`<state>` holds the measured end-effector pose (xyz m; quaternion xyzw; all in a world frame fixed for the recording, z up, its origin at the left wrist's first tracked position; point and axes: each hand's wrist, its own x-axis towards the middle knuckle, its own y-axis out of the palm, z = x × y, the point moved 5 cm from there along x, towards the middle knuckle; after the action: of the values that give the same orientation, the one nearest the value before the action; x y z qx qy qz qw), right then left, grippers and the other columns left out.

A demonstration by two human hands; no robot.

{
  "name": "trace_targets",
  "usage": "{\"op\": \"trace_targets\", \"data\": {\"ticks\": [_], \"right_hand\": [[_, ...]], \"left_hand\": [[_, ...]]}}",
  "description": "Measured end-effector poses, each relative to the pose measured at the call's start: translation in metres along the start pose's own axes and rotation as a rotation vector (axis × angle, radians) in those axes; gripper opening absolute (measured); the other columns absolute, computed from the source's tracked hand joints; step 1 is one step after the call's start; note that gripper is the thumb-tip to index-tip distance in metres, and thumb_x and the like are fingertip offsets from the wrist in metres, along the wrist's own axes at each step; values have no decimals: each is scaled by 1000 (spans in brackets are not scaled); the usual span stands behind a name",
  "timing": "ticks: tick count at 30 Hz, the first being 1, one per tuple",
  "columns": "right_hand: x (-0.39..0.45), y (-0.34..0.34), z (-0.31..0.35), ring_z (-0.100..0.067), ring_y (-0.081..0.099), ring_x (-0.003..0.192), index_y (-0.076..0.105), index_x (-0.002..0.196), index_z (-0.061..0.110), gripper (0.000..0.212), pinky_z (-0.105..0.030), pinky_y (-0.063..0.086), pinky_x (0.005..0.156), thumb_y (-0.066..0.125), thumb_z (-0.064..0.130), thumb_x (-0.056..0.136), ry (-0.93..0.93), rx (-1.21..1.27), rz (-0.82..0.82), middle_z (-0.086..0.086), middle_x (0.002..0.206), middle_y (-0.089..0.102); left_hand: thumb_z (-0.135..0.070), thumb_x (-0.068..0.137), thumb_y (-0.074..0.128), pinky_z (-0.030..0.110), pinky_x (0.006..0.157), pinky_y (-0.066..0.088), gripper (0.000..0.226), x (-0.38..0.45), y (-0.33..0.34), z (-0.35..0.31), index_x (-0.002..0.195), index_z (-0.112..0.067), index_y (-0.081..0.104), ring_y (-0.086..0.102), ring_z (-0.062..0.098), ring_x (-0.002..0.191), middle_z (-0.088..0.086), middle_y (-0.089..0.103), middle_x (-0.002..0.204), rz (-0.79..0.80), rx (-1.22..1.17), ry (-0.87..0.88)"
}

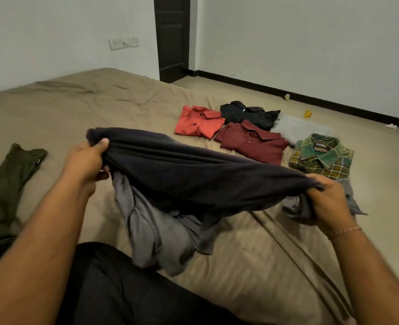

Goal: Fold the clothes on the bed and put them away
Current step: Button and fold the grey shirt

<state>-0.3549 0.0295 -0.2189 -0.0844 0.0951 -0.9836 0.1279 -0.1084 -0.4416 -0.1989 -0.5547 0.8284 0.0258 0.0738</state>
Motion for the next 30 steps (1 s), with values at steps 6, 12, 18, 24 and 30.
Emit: {"op": "trace_targets", "data": {"ticks": [6,12,18,24,30], "right_hand": [[11,3,-68,-39,59,114,65,118,15,32,-47,52,97,72,28,90,173,-852,-97,-17,121,64],[-67,101,-40,-9,48,127,55,138,33,55,-27,38,107,64,63,92,-524,-619,434,12,133,54],[-84,143,-82,-14,49,127,69,119,29,36,-39,48,105,63,50,90,-540,-866,592,8,139,54],[-64,112,-72,-8,67,82,74,88,11,26,-35,51,77,66,33,100,-72,-241,419,0,86,73],[-56,95,-55,-32,73,87,67,105,18,11,-45,59,80,72,17,96,119,63,180,-19,90,75]], "left_hand": [[-24,81,72,41,85,59,48,-3,47,55,125,-14,58,70,30,92,12,67,113,68,482,141],[-27,90,77,30,89,55,41,-110,112,65,129,-29,64,65,3,97,-13,67,111,857,779,799],[-64,80,73,37,105,43,79,-106,128,118,150,-37,45,43,12,128,-11,43,139,987,1302,853],[-30,101,60,39,88,52,12,-102,125,97,110,-31,68,61,12,104,-12,67,111,879,1023,913],[-42,98,66,25,65,47,16,-118,123,66,111,-36,57,62,7,71,-13,66,85,926,772,883]]}}
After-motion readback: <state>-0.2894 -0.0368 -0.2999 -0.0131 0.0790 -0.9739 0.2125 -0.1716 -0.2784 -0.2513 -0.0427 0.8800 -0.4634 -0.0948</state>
